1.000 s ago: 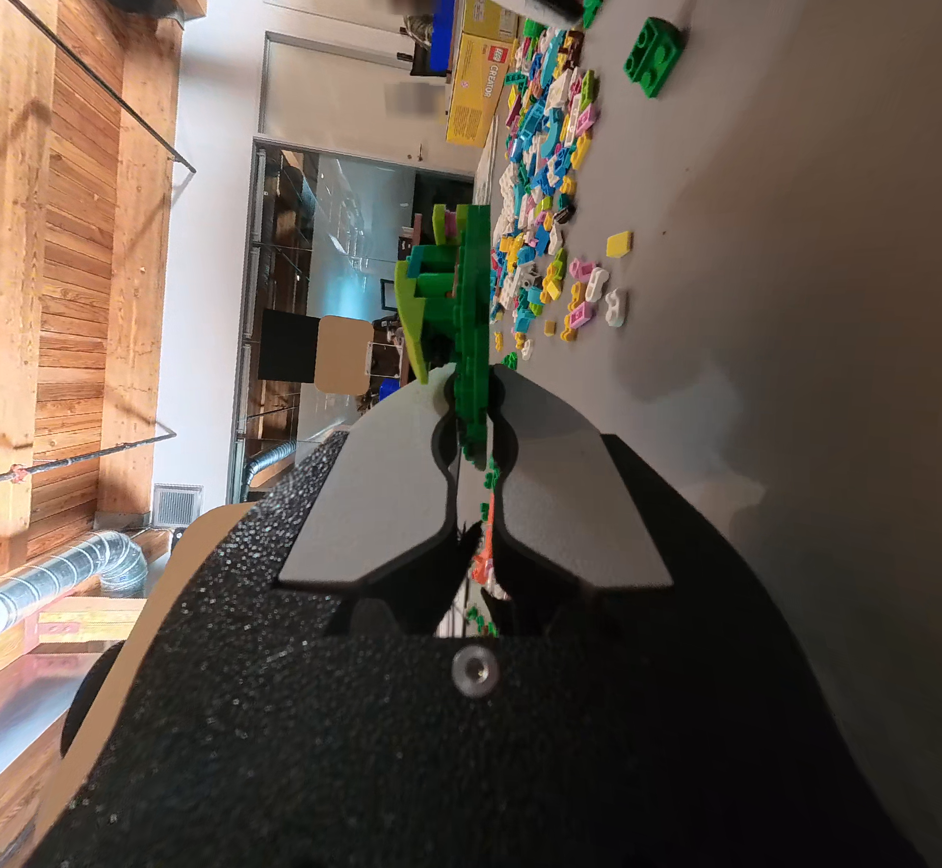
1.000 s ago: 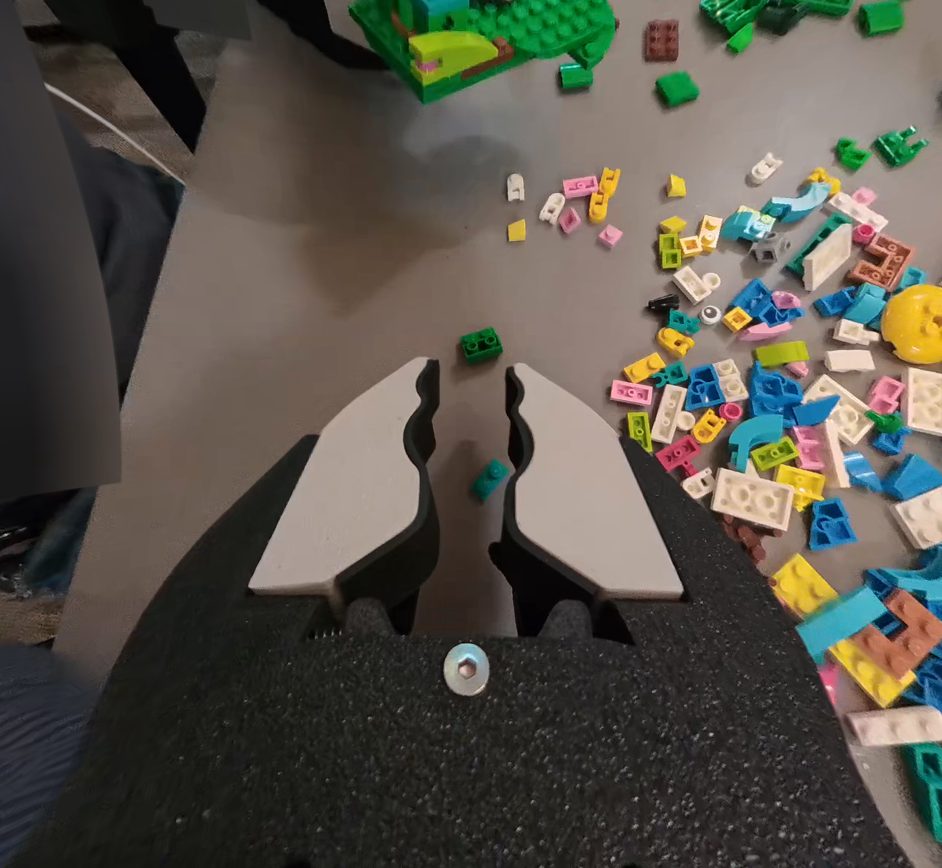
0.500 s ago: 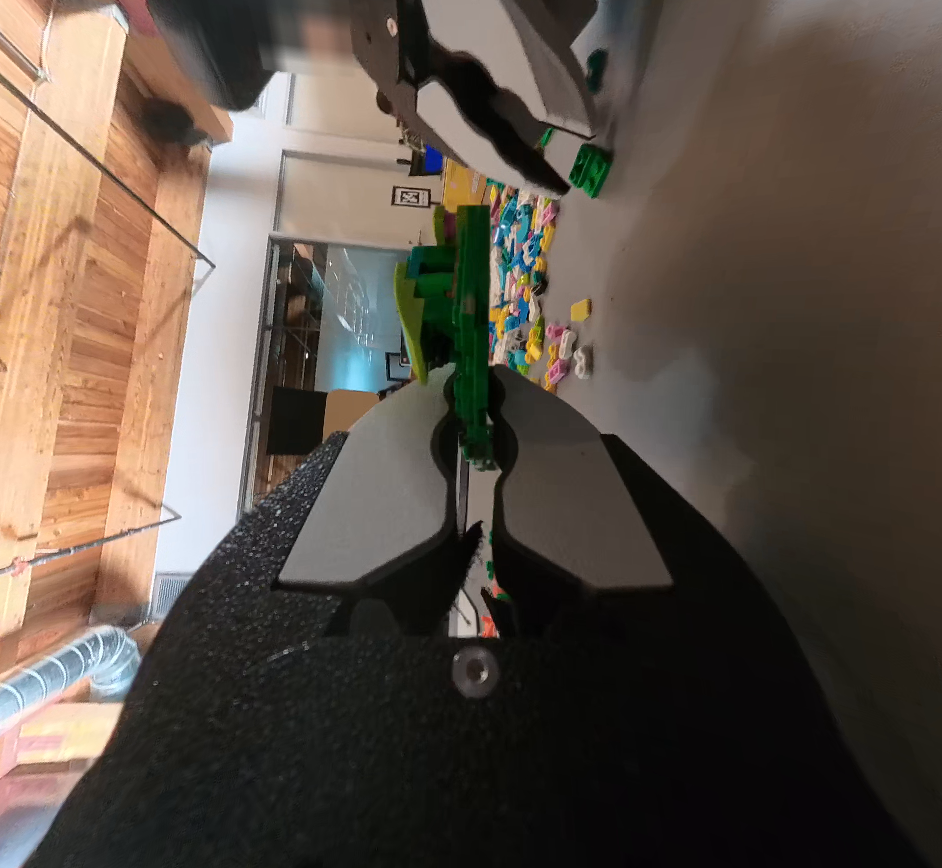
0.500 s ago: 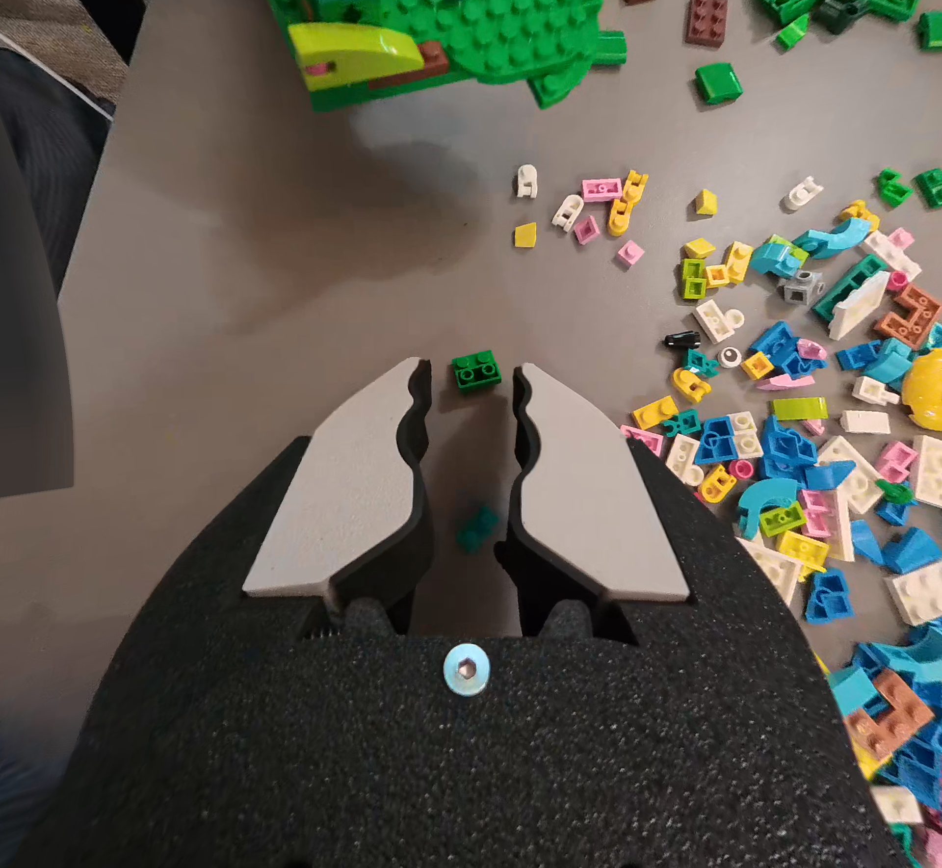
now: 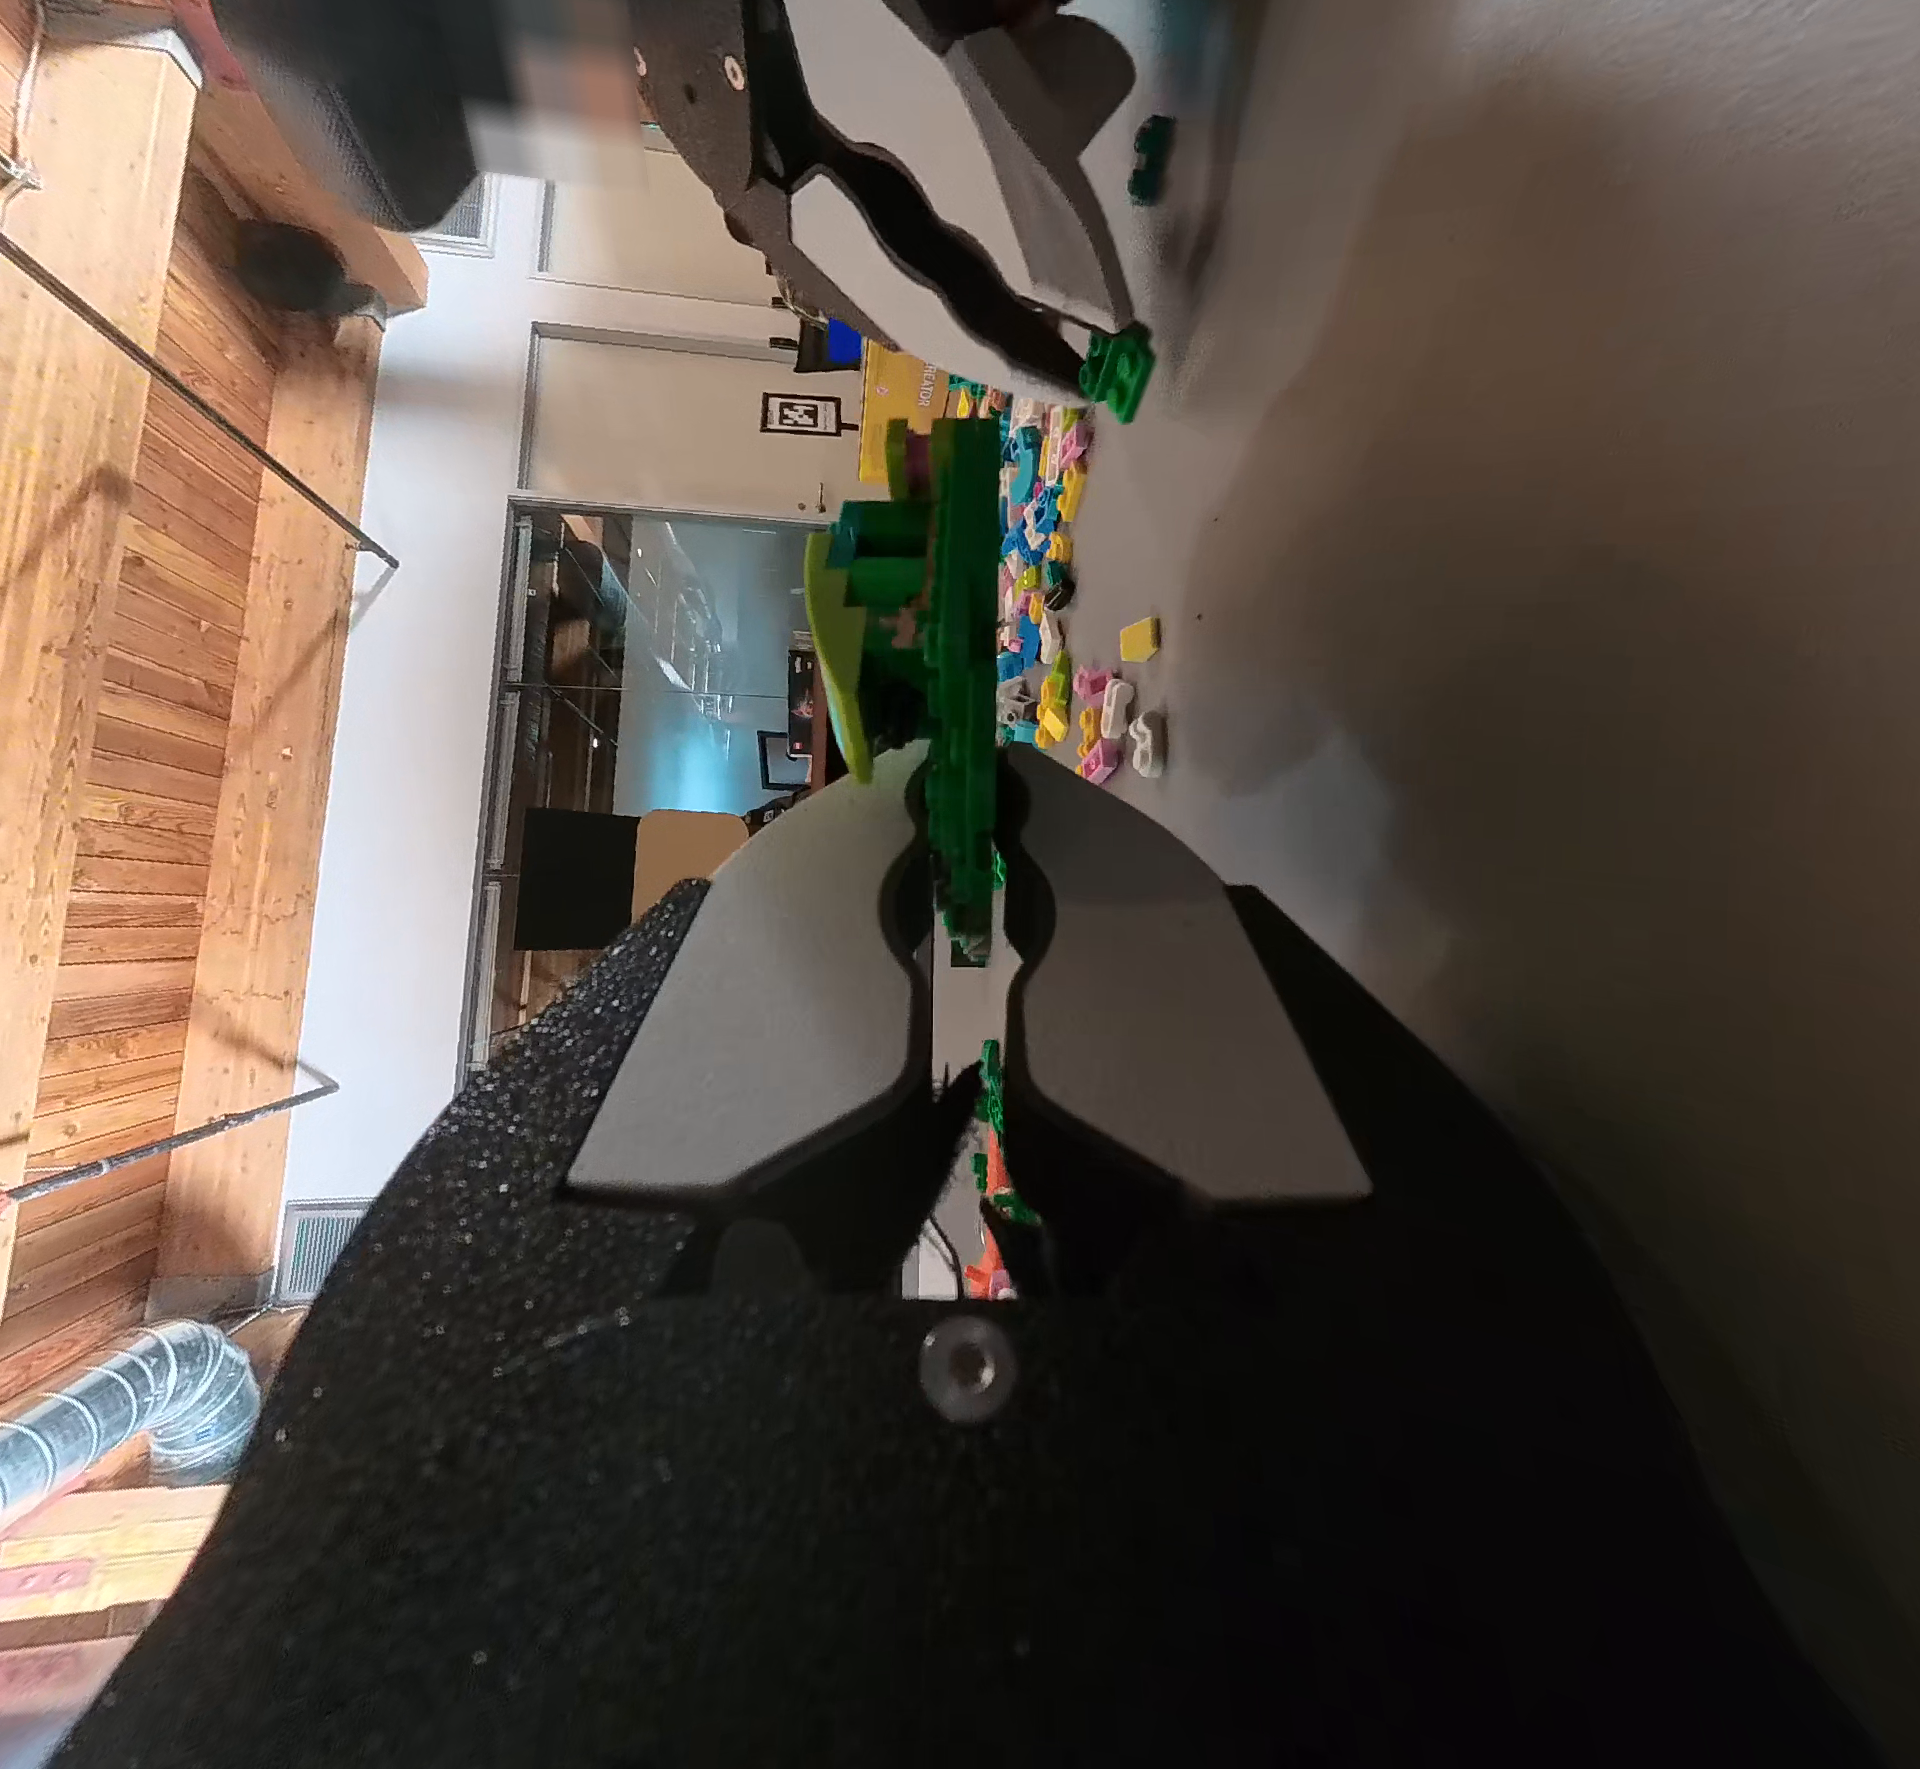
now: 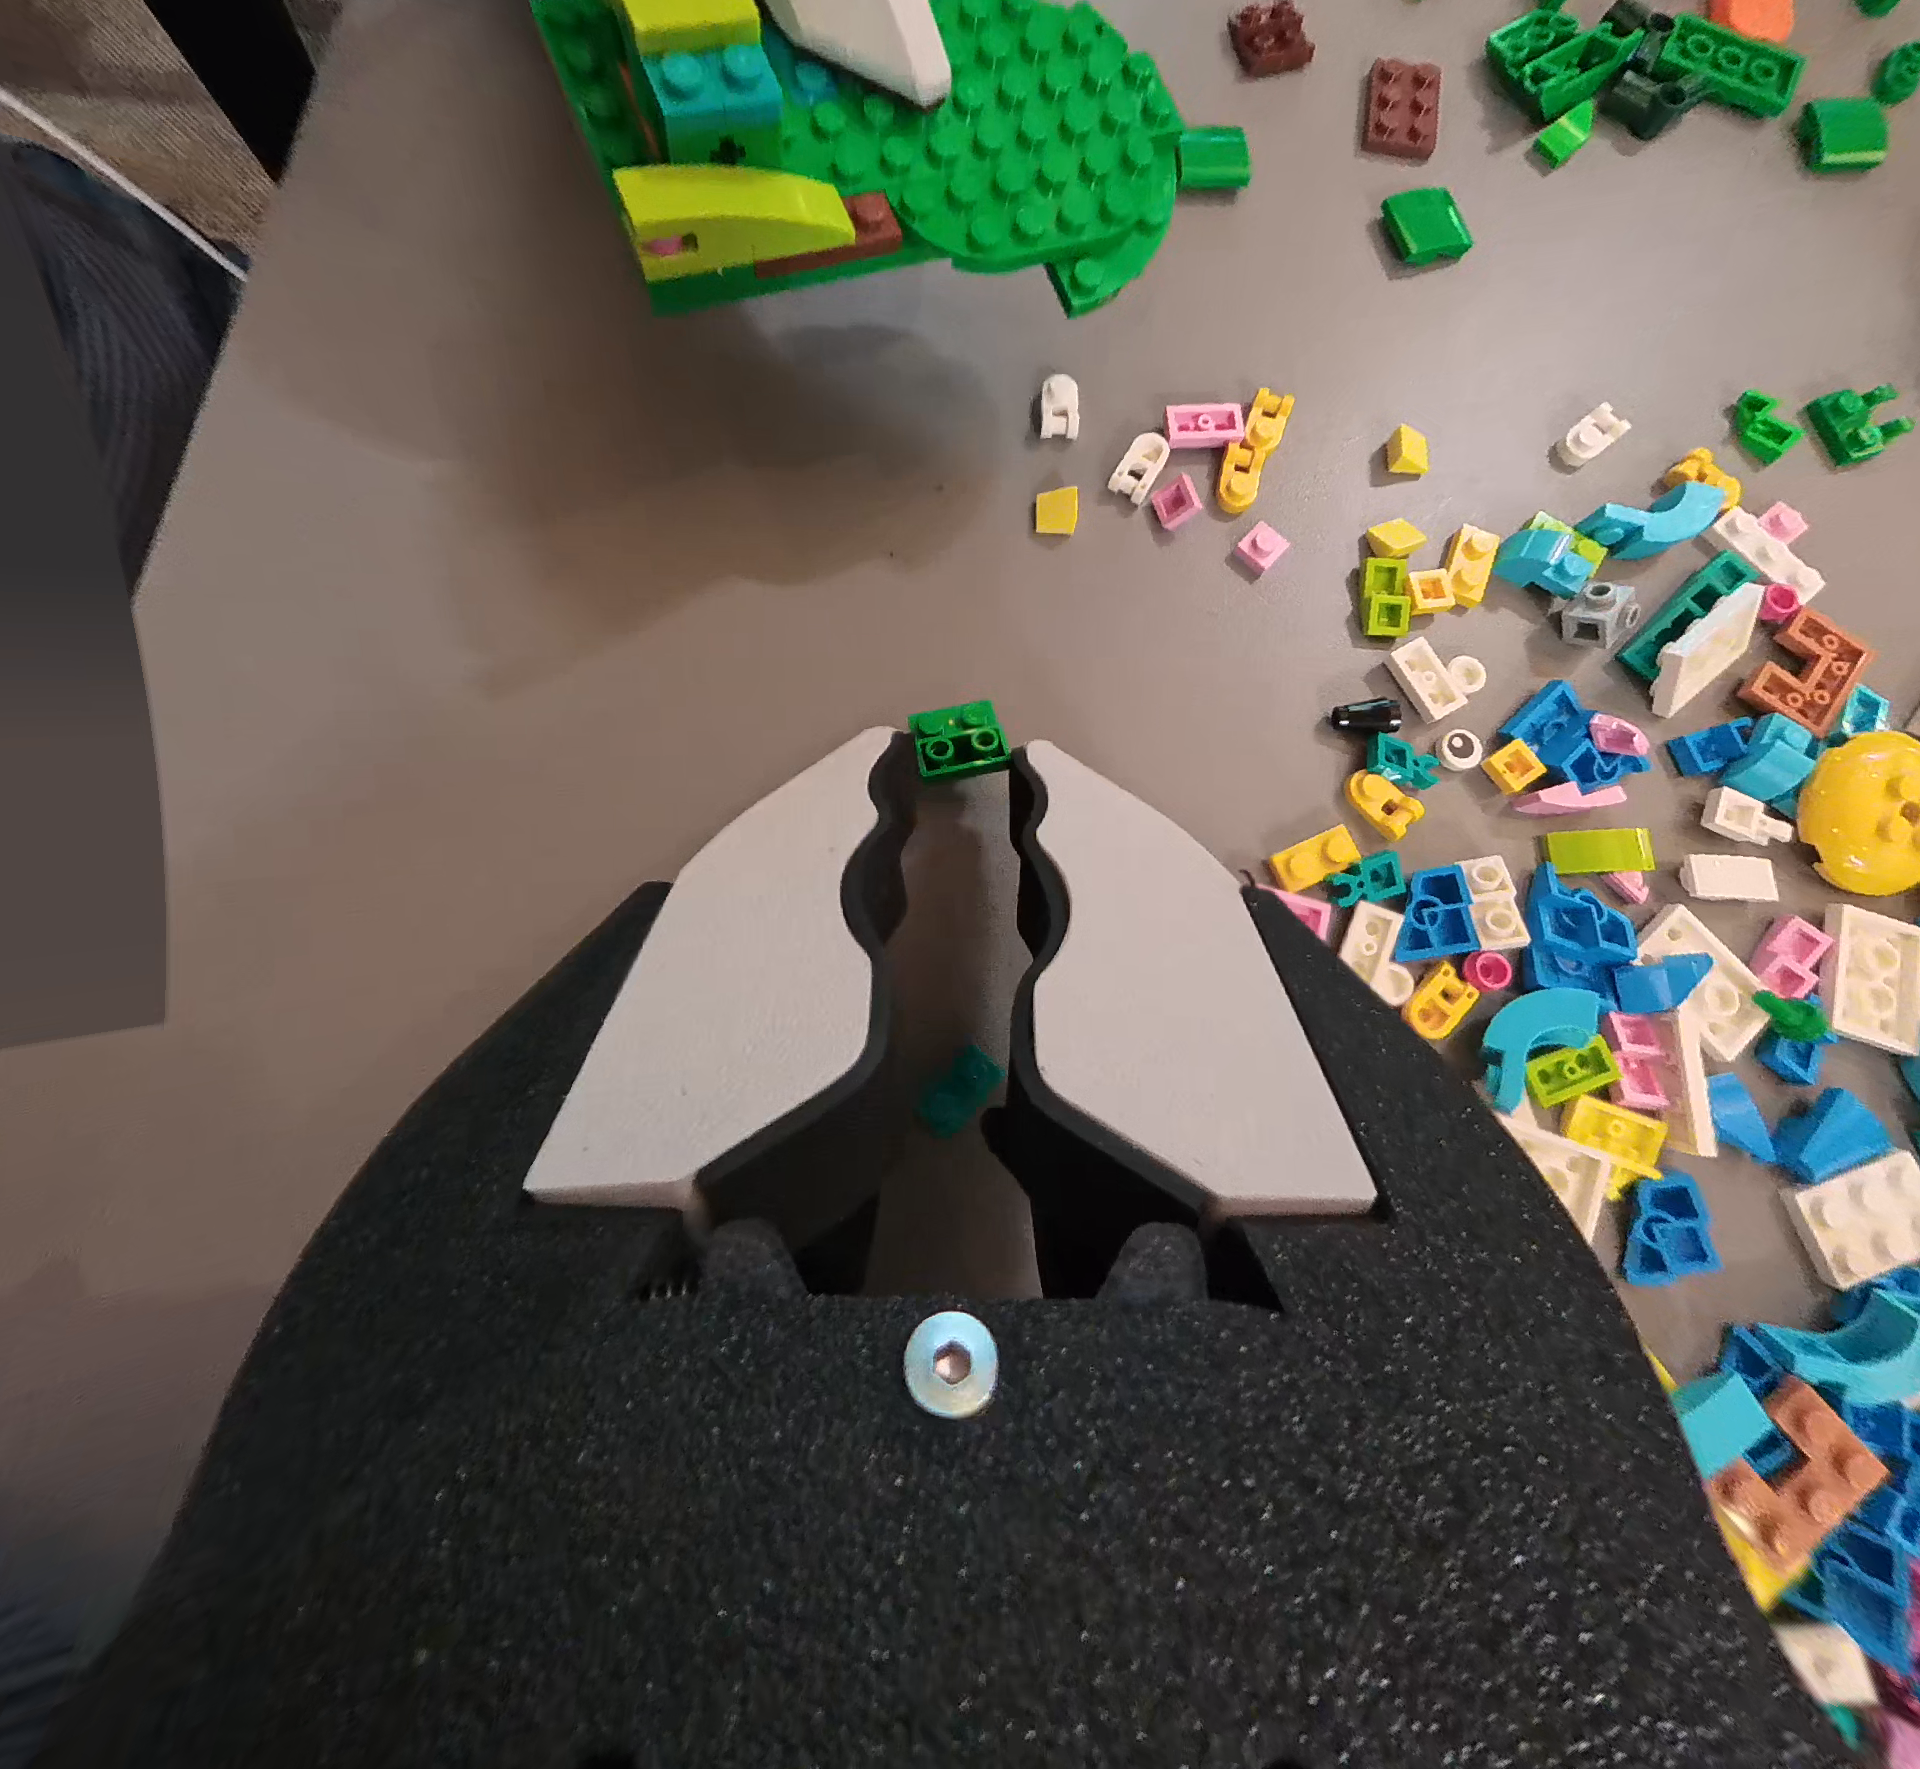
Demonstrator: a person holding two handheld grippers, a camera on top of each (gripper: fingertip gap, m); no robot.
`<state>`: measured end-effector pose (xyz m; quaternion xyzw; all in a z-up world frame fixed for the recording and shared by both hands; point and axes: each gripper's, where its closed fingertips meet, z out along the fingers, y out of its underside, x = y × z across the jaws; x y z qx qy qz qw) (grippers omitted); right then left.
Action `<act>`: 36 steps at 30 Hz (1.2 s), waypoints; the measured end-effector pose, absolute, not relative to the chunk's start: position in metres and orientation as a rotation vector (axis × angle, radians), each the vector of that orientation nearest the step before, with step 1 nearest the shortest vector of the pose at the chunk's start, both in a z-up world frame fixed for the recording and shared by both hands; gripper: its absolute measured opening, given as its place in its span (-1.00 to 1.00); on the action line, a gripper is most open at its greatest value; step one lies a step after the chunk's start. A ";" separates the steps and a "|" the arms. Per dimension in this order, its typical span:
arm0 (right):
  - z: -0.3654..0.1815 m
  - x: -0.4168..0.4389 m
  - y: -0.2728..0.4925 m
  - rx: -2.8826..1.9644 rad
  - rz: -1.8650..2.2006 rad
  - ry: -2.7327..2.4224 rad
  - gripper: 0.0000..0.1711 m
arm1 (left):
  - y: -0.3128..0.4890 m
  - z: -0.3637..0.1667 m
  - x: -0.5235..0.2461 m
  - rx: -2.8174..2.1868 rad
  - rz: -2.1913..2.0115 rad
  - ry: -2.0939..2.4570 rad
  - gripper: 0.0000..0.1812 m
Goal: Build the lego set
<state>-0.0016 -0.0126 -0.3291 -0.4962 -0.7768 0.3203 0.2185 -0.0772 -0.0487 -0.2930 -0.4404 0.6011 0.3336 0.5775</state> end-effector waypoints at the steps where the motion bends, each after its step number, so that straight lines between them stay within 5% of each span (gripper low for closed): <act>1: -0.326 -0.002 -0.014 -1.373 0.925 -2.136 -0.81 | -0.049 -0.292 -0.077 -1.028 0.781 1.403 -0.91; 12: -0.281 -0.011 -0.040 -1.404 1.572 -1.937 -0.81 | -0.050 -0.286 -0.076 -0.980 0.807 1.380 -0.91; 36: -0.264 -0.032 -0.051 -1.222 1.421 -1.923 -0.81 | -0.054 -0.281 -0.072 -0.934 0.816 1.371 -0.91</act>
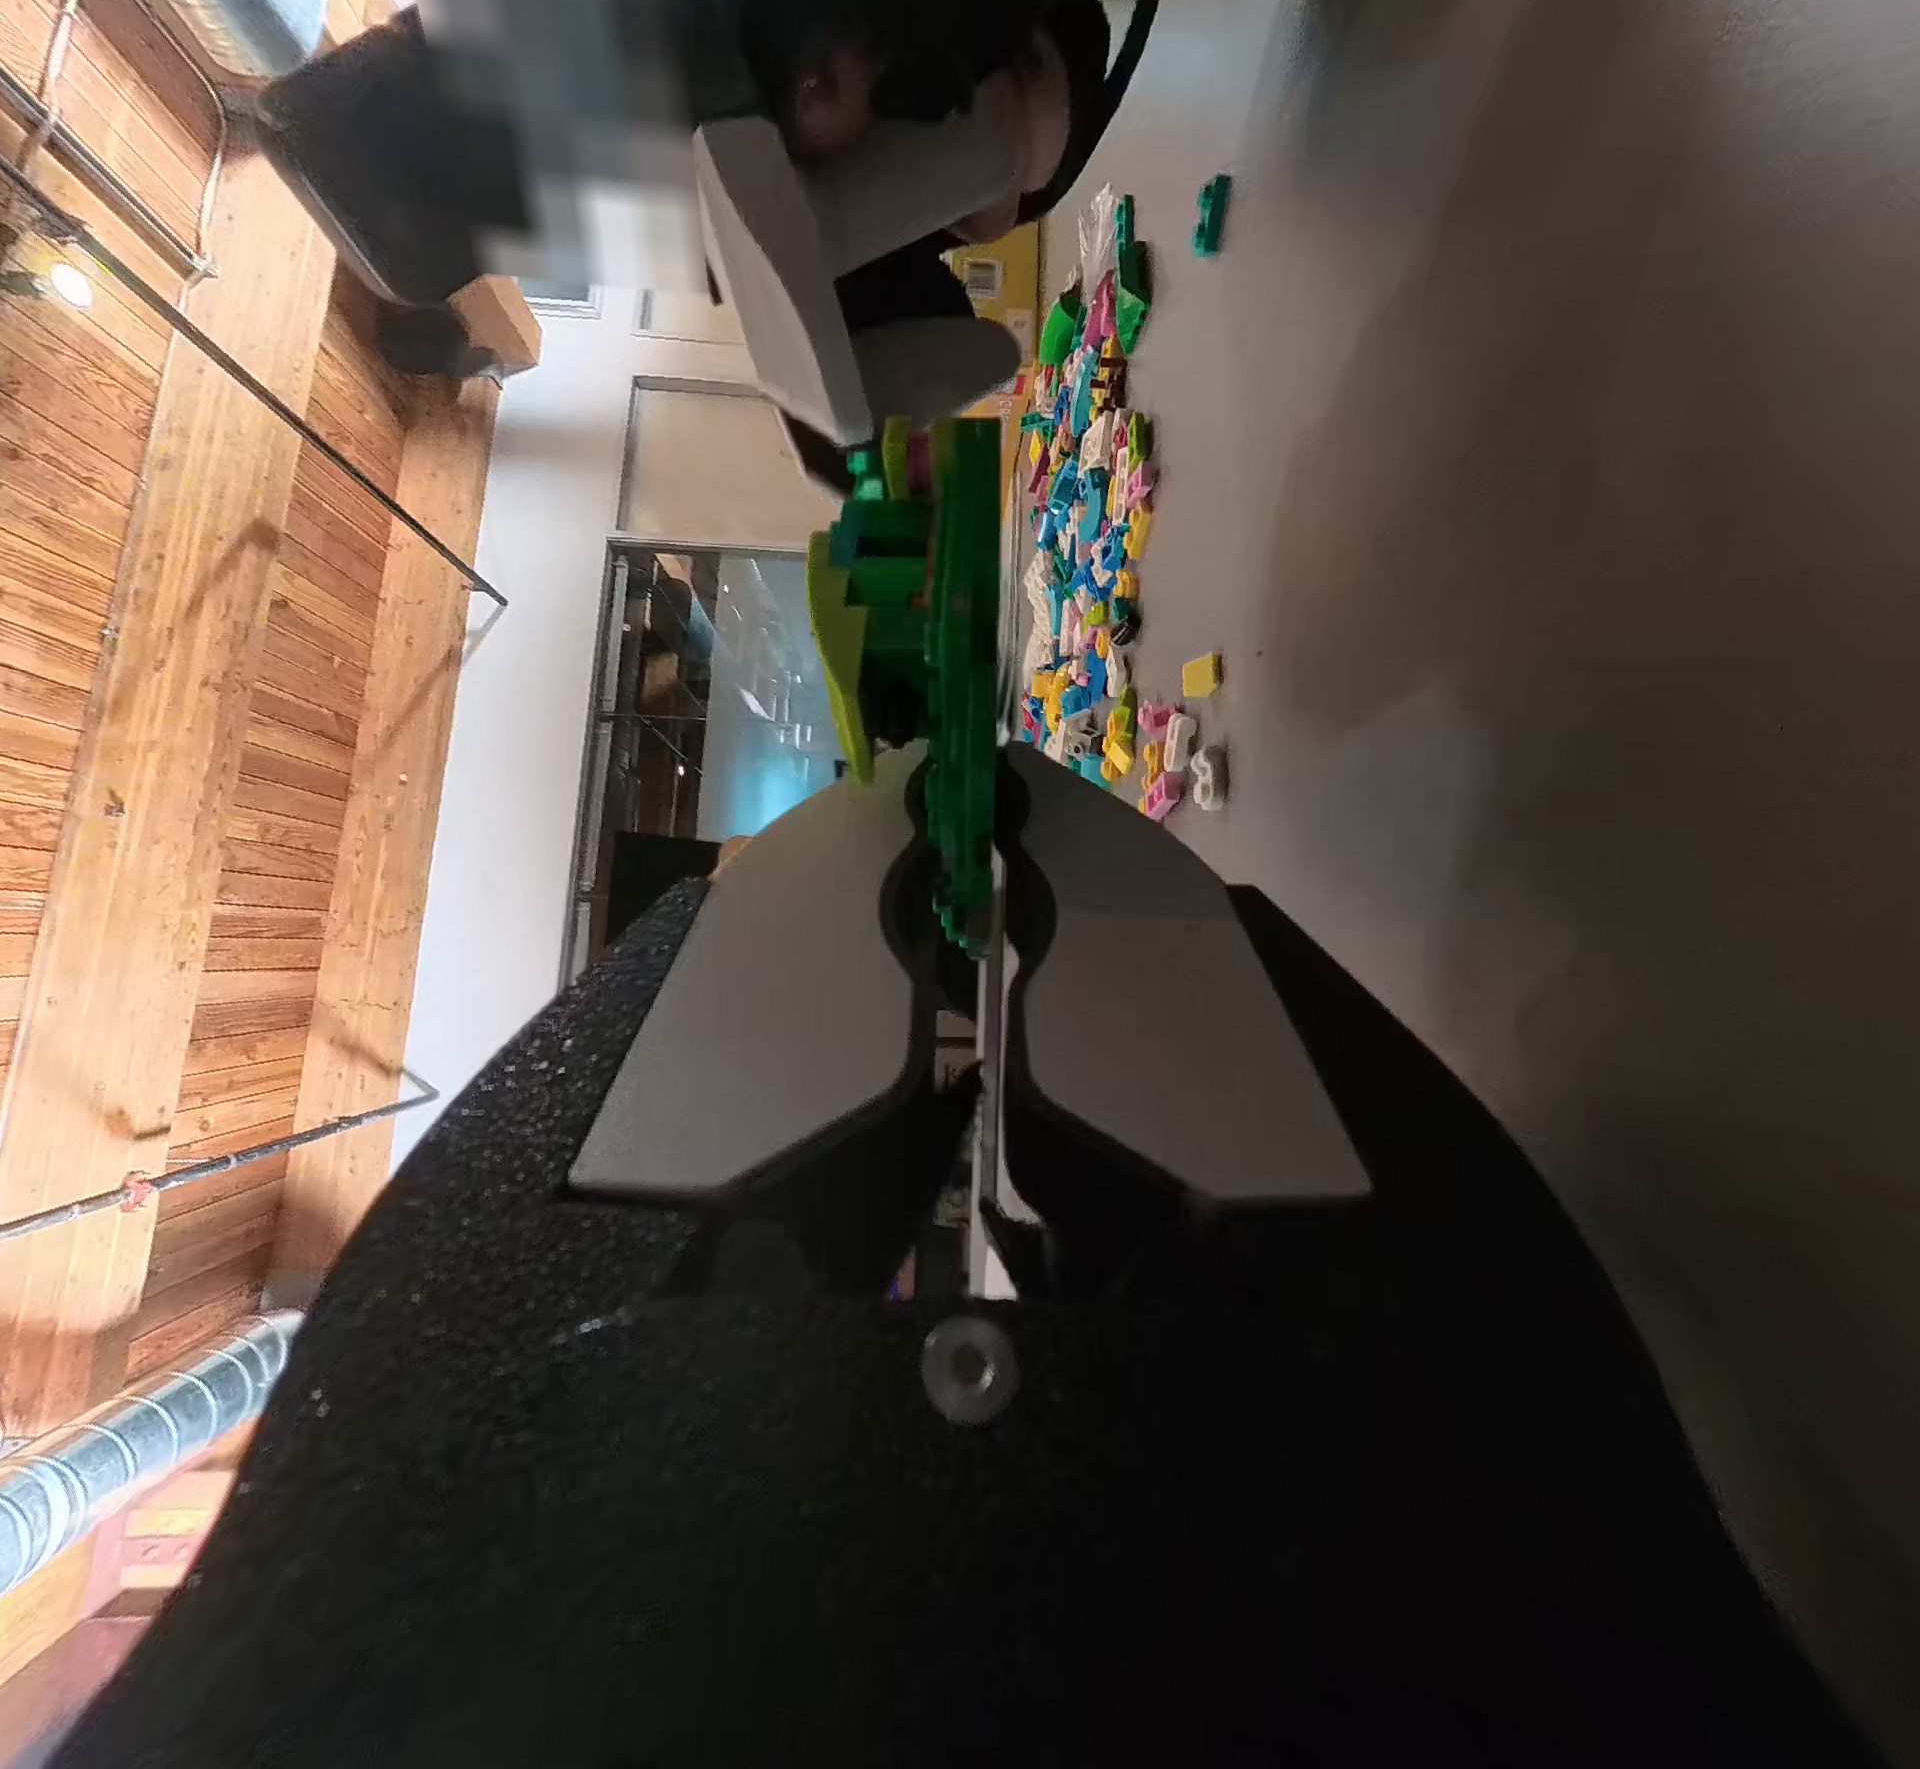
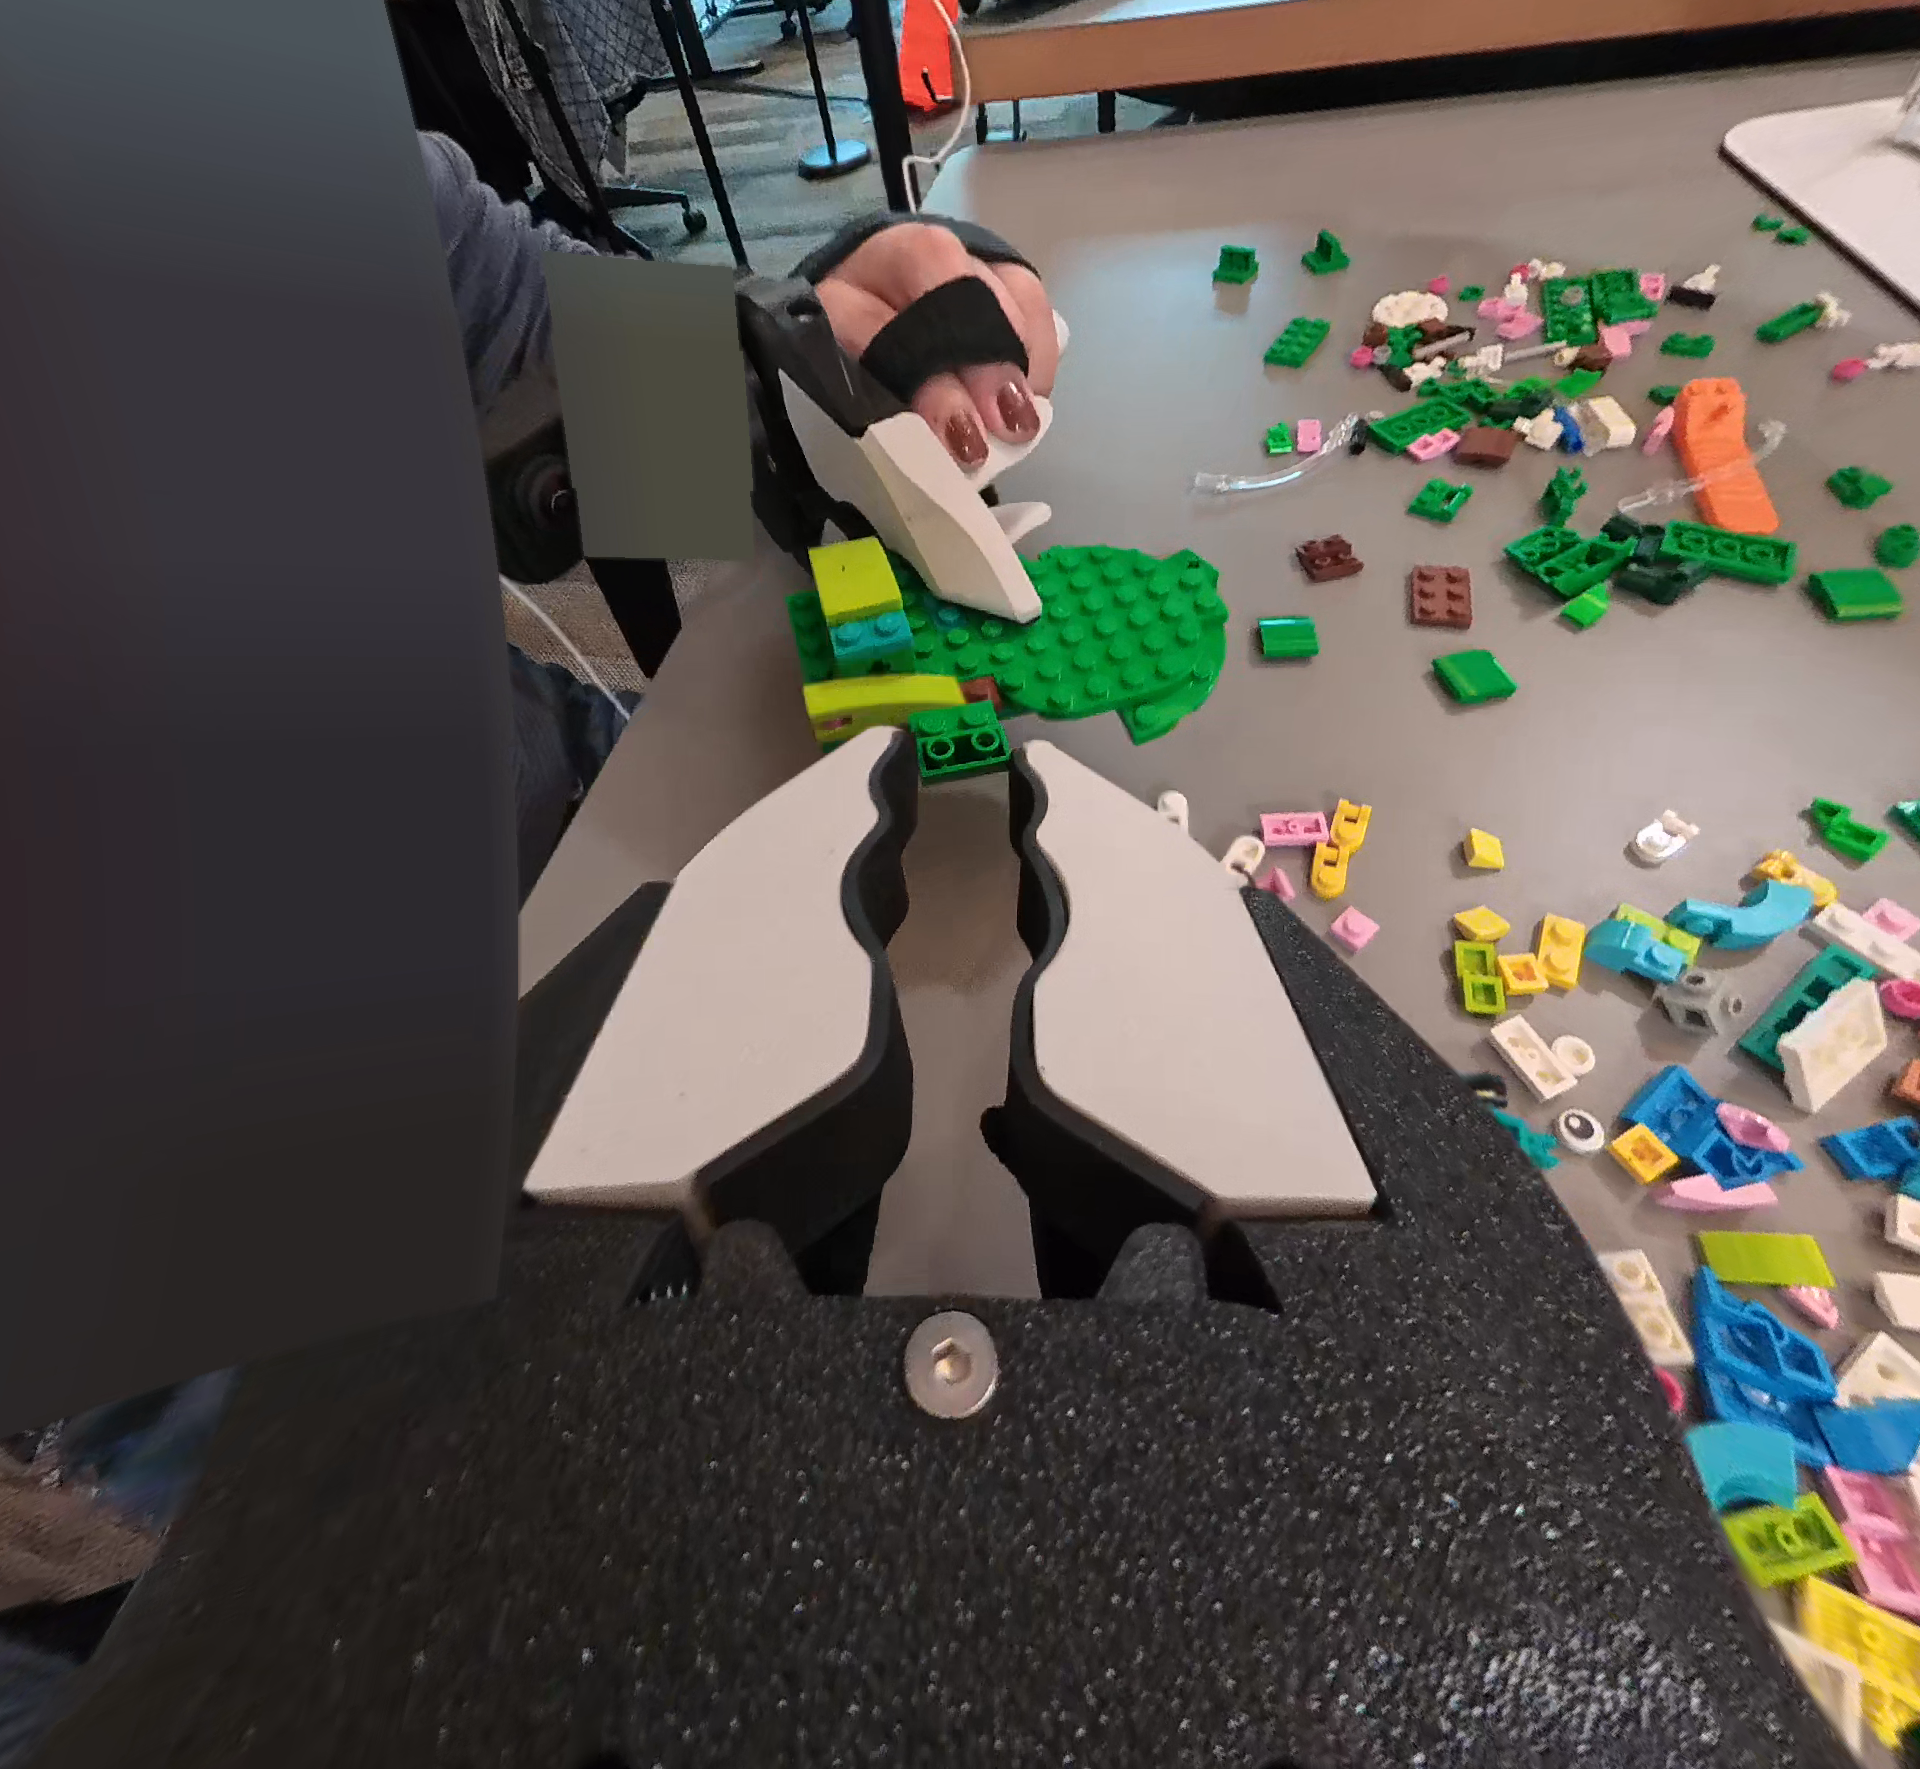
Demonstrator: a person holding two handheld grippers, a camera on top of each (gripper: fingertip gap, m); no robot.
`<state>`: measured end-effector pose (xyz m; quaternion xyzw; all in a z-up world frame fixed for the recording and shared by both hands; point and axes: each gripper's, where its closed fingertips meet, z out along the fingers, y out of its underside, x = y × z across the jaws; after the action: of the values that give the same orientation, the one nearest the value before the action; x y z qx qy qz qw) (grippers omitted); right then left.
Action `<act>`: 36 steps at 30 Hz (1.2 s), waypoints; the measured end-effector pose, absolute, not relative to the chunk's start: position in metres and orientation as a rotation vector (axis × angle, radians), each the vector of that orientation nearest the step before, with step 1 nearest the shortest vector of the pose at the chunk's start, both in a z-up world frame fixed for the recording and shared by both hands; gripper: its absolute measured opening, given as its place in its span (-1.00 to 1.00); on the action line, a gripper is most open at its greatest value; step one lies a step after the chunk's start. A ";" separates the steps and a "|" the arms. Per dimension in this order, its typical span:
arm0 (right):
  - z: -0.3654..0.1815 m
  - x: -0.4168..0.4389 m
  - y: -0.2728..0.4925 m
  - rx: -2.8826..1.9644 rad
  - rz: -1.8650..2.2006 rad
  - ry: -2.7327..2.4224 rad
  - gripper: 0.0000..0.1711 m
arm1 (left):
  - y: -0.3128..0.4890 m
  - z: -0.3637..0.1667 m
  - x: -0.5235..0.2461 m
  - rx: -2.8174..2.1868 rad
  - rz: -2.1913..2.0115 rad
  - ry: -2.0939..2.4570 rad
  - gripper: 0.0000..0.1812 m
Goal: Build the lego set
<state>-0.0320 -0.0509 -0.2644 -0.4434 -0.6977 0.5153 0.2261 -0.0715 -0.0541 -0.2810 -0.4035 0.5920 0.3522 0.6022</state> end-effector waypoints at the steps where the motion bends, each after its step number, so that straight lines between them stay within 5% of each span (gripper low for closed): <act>1: -0.263 -0.033 -0.053 -1.211 1.418 -1.926 -0.81 | -0.055 -0.280 -0.070 -0.920 0.821 1.372 -0.91; 36: -0.250 -0.034 -0.087 -1.257 1.219 -2.190 -0.81 | -0.063 -0.268 -0.060 -0.824 0.868 1.332 -0.92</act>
<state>-0.0336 -0.0869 -0.2503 -0.4419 -0.7699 0.4286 0.1681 -0.0599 -0.0631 -0.2678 -0.3592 0.5803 0.3783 0.6253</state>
